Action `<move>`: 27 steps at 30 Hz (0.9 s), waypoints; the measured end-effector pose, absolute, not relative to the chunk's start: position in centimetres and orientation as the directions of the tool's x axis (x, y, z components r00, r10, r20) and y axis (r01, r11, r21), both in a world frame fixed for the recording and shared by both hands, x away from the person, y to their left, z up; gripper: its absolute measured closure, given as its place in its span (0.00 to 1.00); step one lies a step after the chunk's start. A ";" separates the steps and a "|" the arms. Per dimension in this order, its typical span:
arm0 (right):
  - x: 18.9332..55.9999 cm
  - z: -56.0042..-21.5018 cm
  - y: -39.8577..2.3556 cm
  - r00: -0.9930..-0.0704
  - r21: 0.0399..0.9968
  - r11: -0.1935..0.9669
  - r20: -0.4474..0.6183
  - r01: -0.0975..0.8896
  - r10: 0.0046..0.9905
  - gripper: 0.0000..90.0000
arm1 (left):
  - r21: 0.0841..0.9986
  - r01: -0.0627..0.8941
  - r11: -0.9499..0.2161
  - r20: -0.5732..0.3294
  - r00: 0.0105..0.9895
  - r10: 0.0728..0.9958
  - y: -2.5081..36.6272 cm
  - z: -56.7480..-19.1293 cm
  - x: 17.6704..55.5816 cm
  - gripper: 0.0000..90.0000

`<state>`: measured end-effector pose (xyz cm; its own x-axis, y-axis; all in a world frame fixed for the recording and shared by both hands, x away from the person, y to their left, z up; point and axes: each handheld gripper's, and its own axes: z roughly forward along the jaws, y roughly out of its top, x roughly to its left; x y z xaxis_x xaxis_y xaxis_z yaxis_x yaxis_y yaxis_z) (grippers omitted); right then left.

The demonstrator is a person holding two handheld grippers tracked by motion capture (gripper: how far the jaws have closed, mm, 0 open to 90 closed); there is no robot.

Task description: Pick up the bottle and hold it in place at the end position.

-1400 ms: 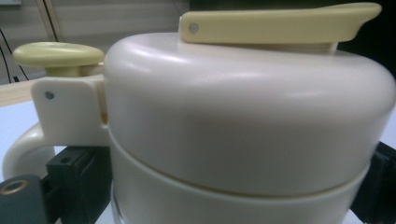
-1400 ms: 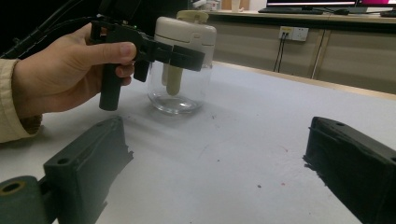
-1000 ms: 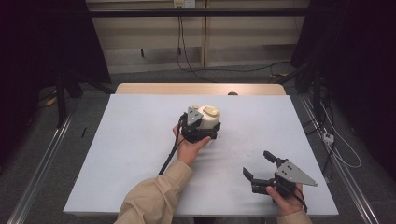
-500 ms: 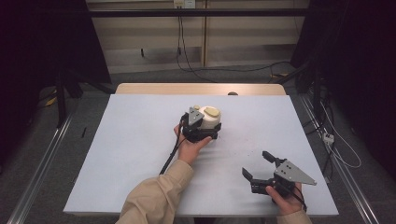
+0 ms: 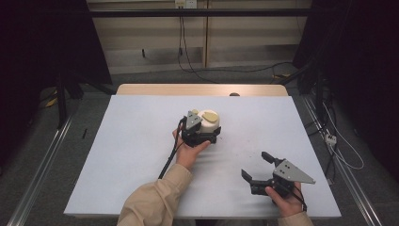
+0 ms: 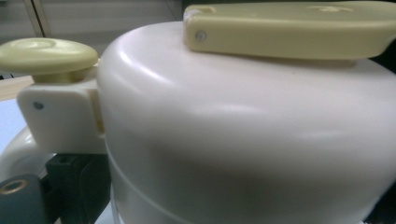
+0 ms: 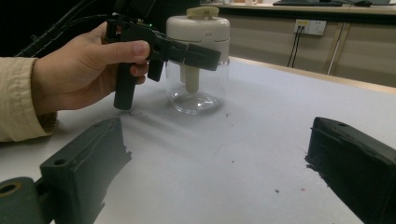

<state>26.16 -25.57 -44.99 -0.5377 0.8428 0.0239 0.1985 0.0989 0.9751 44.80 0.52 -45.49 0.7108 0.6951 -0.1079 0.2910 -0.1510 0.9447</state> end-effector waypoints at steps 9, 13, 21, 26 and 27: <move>27.2 -45.0 -24.8 -0.535 0.969 0.097 0.041 0.227 0.844 0.04 | 0.948 0.284 -0.145 -0.110 0.718 0.687 0.8 -45.7 44.7 0.06; 27.6 -45.1 -24.6 -0.532 0.965 0.097 0.048 0.242 0.846 0.04 | 0.951 0.272 -0.143 -0.105 0.726 0.680 0.9 -45.9 44.7 0.06; 28.8 -44.4 -23.7 -0.526 0.963 0.113 0.033 0.243 0.850 0.05 | 0.951 0.275 -0.140 -0.109 0.723 0.682 0.8 -46.0 44.7 0.06; 29.5 -44.1 -23.1 -0.522 0.961 0.114 0.035 0.251 0.852 0.05 | 0.950 0.276 -0.147 -0.105 0.724 0.681 0.9 -45.9 44.7 0.06; 29.7 -44.0 -22.9 -0.522 0.961 0.116 0.034 0.251 0.852 0.05 | 0.950 0.276 -0.148 -0.105 0.725 0.681 0.9 -45.9 44.7 0.06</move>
